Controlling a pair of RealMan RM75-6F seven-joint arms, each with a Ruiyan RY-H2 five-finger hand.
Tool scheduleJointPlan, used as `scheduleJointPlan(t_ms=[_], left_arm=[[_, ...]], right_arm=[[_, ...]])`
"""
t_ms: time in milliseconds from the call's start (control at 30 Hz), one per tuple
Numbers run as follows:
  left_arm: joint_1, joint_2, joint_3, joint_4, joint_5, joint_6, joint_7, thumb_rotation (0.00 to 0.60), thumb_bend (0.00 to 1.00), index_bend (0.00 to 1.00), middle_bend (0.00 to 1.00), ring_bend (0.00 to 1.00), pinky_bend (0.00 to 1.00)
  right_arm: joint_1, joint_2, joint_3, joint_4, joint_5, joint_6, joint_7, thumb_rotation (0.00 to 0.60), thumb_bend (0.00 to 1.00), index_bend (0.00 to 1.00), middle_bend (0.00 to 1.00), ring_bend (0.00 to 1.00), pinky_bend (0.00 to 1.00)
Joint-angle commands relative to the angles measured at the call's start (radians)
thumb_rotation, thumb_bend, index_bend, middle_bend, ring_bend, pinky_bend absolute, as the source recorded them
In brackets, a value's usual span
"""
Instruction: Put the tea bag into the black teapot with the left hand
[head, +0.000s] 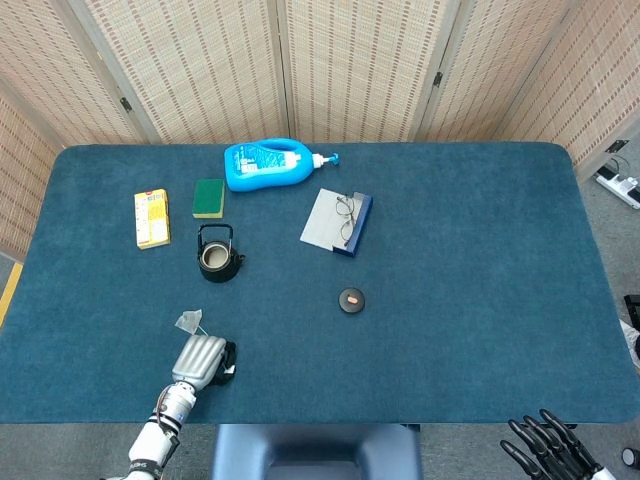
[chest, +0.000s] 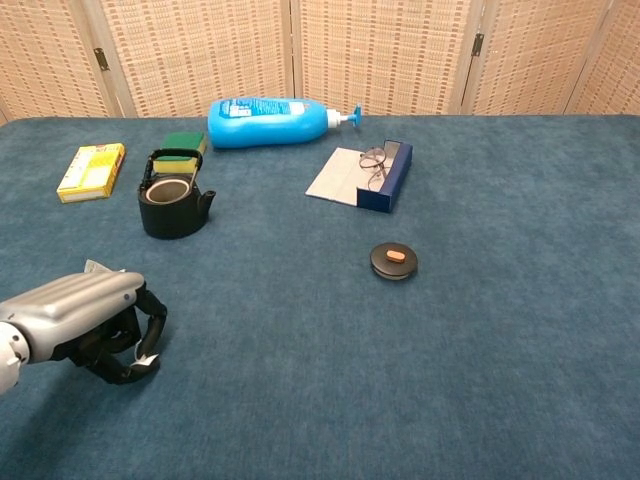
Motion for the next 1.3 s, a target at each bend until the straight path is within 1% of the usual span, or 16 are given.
scheduleJointPlan(t_ms=[33, 233, 367, 533, 633, 767, 867, 967, 1067, 1300], left_arm=[[0.003, 0.004, 0.003, 0.002, 0.014, 0.013, -0.007, 0.6, 0.48, 0.7, 1.0, 1.0, 1.0], [0.012, 0.029, 0.001, -0.029, 0.061, 0.056, -0.016, 0.6, 0.51, 0.71, 1.0, 1.0, 1.0], [0.012, 0.048, -0.006, -0.063, 0.087, 0.095, 0.016, 0.6, 0.52, 0.71, 1.0, 1.0, 1.0], [0.016, 0.089, -0.027, -0.132, 0.123, 0.161, 0.067, 0.6, 0.52, 0.71, 1.0, 1.0, 1.0], [0.014, 0.119, -0.049, -0.179, 0.142, 0.192, 0.09, 0.6, 0.52, 0.71, 1.0, 1.0, 1.0], [0.001, 0.171, -0.09, -0.249, 0.143, 0.216, 0.132, 0.6, 0.52, 0.71, 1.0, 1.0, 1.0], [-0.019, 0.215, -0.133, -0.302, 0.108, 0.214, 0.167, 0.6, 0.52, 0.71, 1.0, 1.0, 1.0], [-0.05, 0.26, -0.188, -0.337, 0.065, 0.203, 0.199, 0.6, 0.52, 0.71, 1.0, 1.0, 1.0], [-0.078, 0.297, -0.232, -0.358, 0.019, 0.186, 0.203, 0.6, 0.52, 0.71, 1.0, 1.0, 1.0], [-0.148, 0.362, -0.302, -0.359, -0.083, 0.135, 0.217, 0.6, 0.52, 0.71, 1.0, 1.0, 1.0]], right_arm=[[0.0, 0.0, 0.0, -0.001, 0.0, -0.002, -0.001, 0.6, 0.32, 0.0, 0.0, 0.0, 0.0], [0.003, 0.0, 0.0, -0.008, 0.0, -0.013, -0.007, 0.6, 0.32, 0.0, 0.0, 0.0, 0.0], [0.003, 0.0, -0.001, -0.01, -0.002, -0.016, -0.01, 0.6, 0.32, 0.0, 0.0, 0.0, 0.0], [0.005, 0.002, 0.0, -0.01, 0.003, -0.013, -0.003, 0.6, 0.32, 0.0, 0.0, 0.0, 0.0], [0.006, 0.004, -0.001, -0.011, 0.003, -0.016, -0.001, 0.6, 0.32, 0.0, 0.0, 0.0, 0.0], [0.011, 0.006, 0.001, -0.014, 0.01, -0.017, 0.006, 0.6, 0.32, 0.0, 0.0, 0.0, 0.0], [0.021, 0.012, 0.005, -0.028, 0.03, -0.034, 0.02, 0.6, 0.32, 0.0, 0.0, 0.0, 0.0], [0.038, 0.026, 0.008, -0.056, 0.067, -0.069, 0.043, 0.6, 0.32, 0.0, 0.0, 0.0, 0.0], [0.055, 0.041, 0.014, -0.085, 0.108, -0.101, 0.067, 0.6, 0.32, 0.0, 0.0, 0.0, 0.0], [0.079, 0.063, 0.029, -0.133, 0.182, -0.156, 0.095, 0.6, 0.32, 0.0, 0.0, 0.0, 0.0]])
